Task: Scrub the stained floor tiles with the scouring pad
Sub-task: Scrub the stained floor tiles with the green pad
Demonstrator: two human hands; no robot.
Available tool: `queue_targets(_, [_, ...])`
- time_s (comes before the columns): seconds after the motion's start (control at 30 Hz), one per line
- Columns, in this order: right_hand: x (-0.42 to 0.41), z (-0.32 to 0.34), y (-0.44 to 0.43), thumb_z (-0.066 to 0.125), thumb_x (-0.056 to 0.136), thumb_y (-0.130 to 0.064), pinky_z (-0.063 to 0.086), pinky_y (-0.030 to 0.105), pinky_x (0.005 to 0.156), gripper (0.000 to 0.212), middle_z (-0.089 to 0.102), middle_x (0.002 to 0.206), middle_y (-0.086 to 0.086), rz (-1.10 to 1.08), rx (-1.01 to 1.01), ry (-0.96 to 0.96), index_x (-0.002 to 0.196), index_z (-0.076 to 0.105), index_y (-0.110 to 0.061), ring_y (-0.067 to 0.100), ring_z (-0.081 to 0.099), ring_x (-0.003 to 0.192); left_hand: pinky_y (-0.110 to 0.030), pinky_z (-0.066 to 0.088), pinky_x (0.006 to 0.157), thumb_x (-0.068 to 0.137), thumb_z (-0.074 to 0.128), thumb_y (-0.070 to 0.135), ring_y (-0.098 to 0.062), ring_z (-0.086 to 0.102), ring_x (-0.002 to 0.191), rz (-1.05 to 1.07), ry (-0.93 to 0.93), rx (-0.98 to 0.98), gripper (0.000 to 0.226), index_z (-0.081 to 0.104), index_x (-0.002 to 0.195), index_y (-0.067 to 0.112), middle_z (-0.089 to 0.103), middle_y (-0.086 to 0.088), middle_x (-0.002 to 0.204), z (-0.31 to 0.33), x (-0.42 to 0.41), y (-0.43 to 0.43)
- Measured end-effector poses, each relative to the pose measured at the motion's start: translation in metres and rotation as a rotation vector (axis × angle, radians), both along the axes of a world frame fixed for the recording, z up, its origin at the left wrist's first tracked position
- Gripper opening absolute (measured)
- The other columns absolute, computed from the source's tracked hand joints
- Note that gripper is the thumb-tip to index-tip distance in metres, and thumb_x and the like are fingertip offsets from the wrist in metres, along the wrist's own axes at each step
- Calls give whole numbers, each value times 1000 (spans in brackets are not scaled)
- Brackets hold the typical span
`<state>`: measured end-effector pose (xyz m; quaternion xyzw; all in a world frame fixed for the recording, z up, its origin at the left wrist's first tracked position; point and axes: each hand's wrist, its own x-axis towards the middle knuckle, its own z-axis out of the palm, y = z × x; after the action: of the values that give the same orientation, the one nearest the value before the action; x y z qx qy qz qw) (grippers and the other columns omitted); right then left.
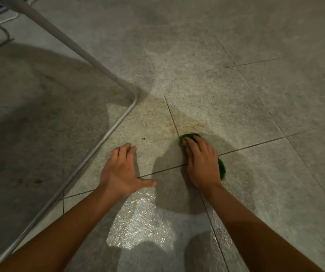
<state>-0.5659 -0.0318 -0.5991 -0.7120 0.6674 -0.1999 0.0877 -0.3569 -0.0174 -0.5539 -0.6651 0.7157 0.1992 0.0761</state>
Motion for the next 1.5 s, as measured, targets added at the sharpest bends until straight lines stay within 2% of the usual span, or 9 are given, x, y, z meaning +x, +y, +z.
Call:
queue_targets(0.13, [-9,1,24,30,92,-26,35,49,97,44,57,124,16,-51,-18,27,120,58,-7,36,50,115,-34,13,117,59,50,84,-18,5,141,0,-14,7,124,2,150,15,4,0,155,-2,0,0])
queue_targets(0.23, [9,2,38,33,89,-28,30,49,98,43,57,124,14,60,-12,54,120,57,-11,37,50,116,-34,12,117,59,48,85,-19,3,141,-8,-18,15,125,0,150,14,2,-1,156,-3,1,0])
queue_targets(0.43, [47,7,6,32,82,-26,40,50,92,47,57,124,15,239,38,29,120,58,-16,38,51,112,-33,12,118,61,46,85,-18,2,142,-8,-15,-4,123,0,150,14,1,0,156,-6,2,2])
queue_targets(0.77, [6,0,-2,30,91,-24,41,50,91,43,58,120,16,-9,-23,-10,117,60,-9,39,50,111,-36,15,118,59,44,87,-18,2,142,-21,-10,5,126,0,150,13,0,0,157,-7,5,2])
queue_targets(0.97, [28,0,16,35,88,-21,43,48,89,39,60,118,14,79,-60,9,114,62,-10,36,54,106,-34,16,118,33,2,100,-18,3,141,-35,-20,-11,146,0,150,14,1,1,157,-10,8,4])
queue_targets(1.07, [42,1,3,35,85,-21,42,46,88,40,60,118,13,167,-31,-1,112,63,-12,36,54,107,-34,18,117,54,32,93,-17,5,141,-37,-18,-22,127,4,151,16,4,3,156,-8,7,2])
queue_targets(1.13, [44,2,-10,34,84,-21,43,46,88,41,60,118,13,217,-19,1,112,63,-13,36,54,106,-32,19,116,57,39,89,-14,8,141,-51,-14,-45,121,10,150,18,9,4,155,-6,8,0])
queue_targets(1.23, [32,0,-24,33,86,-22,42,46,89,41,59,117,14,190,-16,-12,115,61,-12,36,54,105,-29,21,113,47,32,95,-11,14,138,-22,50,-98,125,20,147,21,20,8,151,-6,18,-2])
queue_targets(1.5, [20,-3,-1,34,89,-23,41,46,90,40,59,119,12,74,-62,-38,116,61,-10,32,53,107,-38,12,117,36,15,99,-20,-2,144,-32,-33,-18,142,4,151,15,-2,1,158,-11,30,-20])
